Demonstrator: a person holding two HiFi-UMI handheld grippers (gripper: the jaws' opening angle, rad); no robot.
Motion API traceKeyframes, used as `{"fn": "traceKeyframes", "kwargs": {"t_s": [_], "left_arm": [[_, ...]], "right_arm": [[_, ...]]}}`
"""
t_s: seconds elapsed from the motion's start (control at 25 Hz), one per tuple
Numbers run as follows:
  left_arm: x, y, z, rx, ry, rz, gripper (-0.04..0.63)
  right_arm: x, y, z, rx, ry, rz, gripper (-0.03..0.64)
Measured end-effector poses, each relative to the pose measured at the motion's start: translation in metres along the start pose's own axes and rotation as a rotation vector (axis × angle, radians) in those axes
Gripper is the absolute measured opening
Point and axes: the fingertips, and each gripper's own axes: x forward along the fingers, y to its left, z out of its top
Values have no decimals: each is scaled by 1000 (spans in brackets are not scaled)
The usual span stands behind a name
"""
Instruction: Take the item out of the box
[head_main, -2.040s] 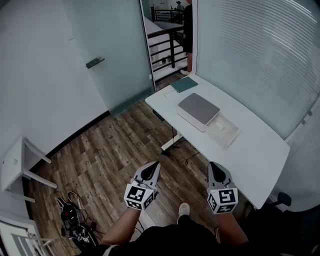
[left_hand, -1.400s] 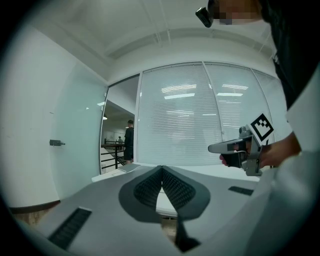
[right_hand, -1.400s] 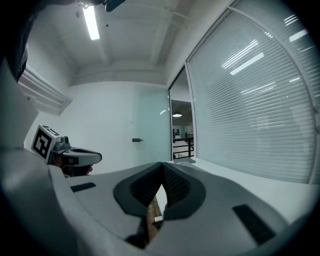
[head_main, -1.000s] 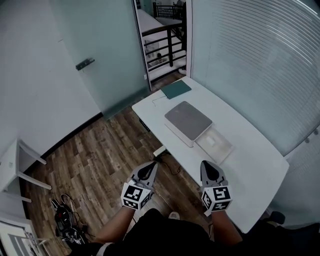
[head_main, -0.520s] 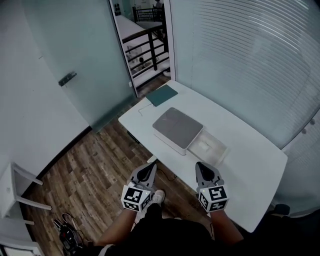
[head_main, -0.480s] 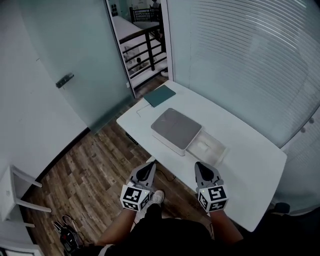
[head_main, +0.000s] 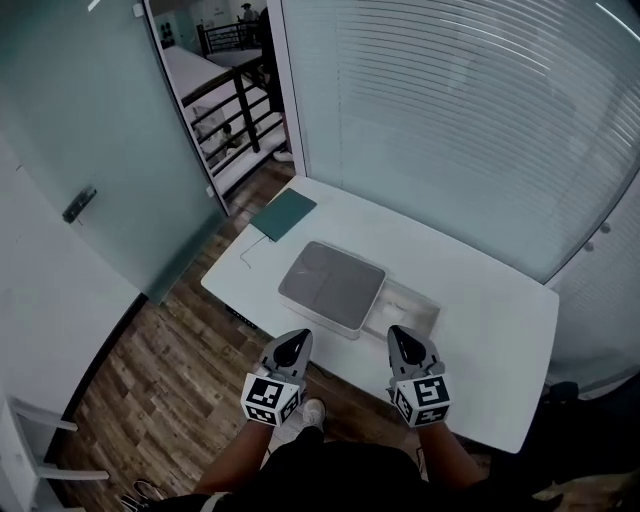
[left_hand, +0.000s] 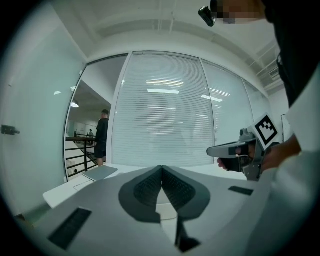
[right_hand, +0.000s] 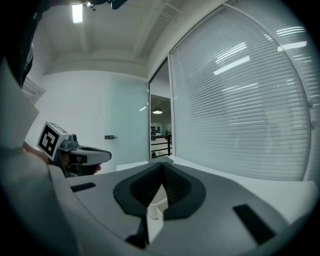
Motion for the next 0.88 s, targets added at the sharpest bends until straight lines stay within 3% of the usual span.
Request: {"fn": "traceKeyframes", "kwargs": {"t_s": [0.52, 0.88], "left_arm": [[59, 33, 13, -33, -8, -250, 11], [88, 29, 10, -5, -1, -389, 11]], "right_arm": [[35, -2, -2, 31, 10, -230, 8], [23, -19, -7, 41, 4, -384, 11]]}}
